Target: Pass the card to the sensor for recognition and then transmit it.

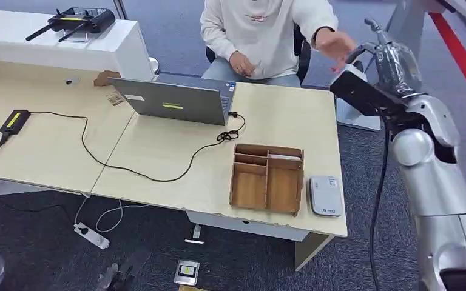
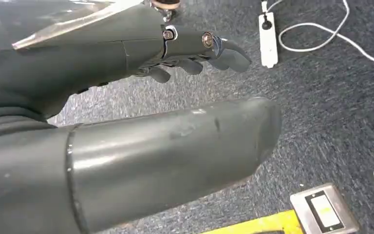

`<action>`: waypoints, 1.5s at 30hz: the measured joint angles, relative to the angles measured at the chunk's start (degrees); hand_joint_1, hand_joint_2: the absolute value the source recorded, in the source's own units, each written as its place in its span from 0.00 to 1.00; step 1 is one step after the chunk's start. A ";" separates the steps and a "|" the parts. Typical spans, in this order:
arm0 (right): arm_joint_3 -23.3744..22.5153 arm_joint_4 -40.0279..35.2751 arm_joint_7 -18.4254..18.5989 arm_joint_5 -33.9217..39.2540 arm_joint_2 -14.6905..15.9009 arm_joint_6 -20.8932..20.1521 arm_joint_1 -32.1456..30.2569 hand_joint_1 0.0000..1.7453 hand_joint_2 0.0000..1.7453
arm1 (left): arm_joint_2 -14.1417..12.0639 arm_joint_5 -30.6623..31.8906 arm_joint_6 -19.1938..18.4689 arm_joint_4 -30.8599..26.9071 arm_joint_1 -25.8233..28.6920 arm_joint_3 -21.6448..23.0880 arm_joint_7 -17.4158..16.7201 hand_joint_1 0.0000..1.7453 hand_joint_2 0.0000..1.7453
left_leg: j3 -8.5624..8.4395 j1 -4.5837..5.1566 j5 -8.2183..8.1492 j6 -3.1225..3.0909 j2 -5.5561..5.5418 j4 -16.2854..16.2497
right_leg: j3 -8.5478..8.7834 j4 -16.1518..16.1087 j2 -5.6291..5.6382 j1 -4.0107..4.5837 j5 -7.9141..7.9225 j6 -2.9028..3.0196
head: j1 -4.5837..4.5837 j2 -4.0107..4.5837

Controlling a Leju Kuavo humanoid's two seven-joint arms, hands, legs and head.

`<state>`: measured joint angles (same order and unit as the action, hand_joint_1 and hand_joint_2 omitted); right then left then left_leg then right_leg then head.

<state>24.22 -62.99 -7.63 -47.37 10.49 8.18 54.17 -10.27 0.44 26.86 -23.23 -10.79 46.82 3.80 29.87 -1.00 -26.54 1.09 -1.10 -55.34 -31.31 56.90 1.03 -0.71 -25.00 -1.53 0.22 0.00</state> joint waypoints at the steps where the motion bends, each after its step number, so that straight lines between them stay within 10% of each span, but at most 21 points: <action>1: -0.04 1.46 -1.03 -0.19 0.07 1.01 1.26 1.00 1.00 | 0.02 0.13 -0.02 0.15 -0.16 -0.02 0.00 0.00 0.00 | 0.00 -0.01 0.00 0.00 0.00 0.01 | 0.01 0.00 -0.01 0.01 0.00 0.00 | 0.04 0.00; 22: 1.25 29.37 -7.04 -3.01 -9.35 2.66 15.57 1.00 1.00 | -1.90 -3.43 -5.20 1.46 0.41 -1.59 2.32 0.00 0.00 | 0.10 -0.05 0.00 0.01 -0.02 0.02 | -0.05 0.04 -0.05 0.07 -0.01 0.02 | 0.02 0.00; 23: 1.33 29.61 -7.06 -2.97 -9.65 2.68 15.57 0.37 1.00 | -1.97 -3.56 -5.31 1.44 0.60 -1.71 2.34 0.00 0.00 | 0.11 -0.05 0.00 0.01 -0.01 0.02 | -0.05 0.04 -0.05 0.07 -0.01 0.02 | 0.02 0.00; 24: 1.38 29.94 -7.06 -2.93 -9.97 2.71 15.65 0.00 1.00 | -2.10 -3.83 -5.35 1.44 0.79 -1.81 2.34 0.00 0.00 | 0.12 -0.05 0.00 0.01 -0.02 0.02 | -0.06 0.04 -0.05 0.07 -0.01 0.01 | 0.04 0.00; 39: 1.81 33.98 -10.29 -0.15 -13.18 8.09 18.38 0.00 1.00 | -5.51 -6.38 -6.71 -3.13 2.73 -1.84 -3.81 0.00 0.00 | 0.06 -0.05 0.00 0.01 -0.01 0.01 | -0.06 0.04 -0.03 0.07 -0.01 0.03 | 0.00 0.00; 45: 1.68 34.27 -15.91 -0.15 -11.91 23.57 19.84 0.00 1.00 | -7.39 -7.74 -5.46 -6.80 4.44 -1.68 -5.12 0.00 0.00 | 0.04 -0.02 -0.01 0.01 0.00 -0.02 | -0.12 0.03 -0.01 0.09 -0.01 0.03 | 0.07 0.00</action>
<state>25.90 -28.72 -23.54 -47.52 -1.42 31.75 74.01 -17.66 -7.30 21.40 -30.03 -6.35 45.13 -1.31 29.91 -1.02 -26.55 1.11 -1.09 -55.36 -31.43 56.93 1.01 -0.62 -25.01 -1.50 0.28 0.00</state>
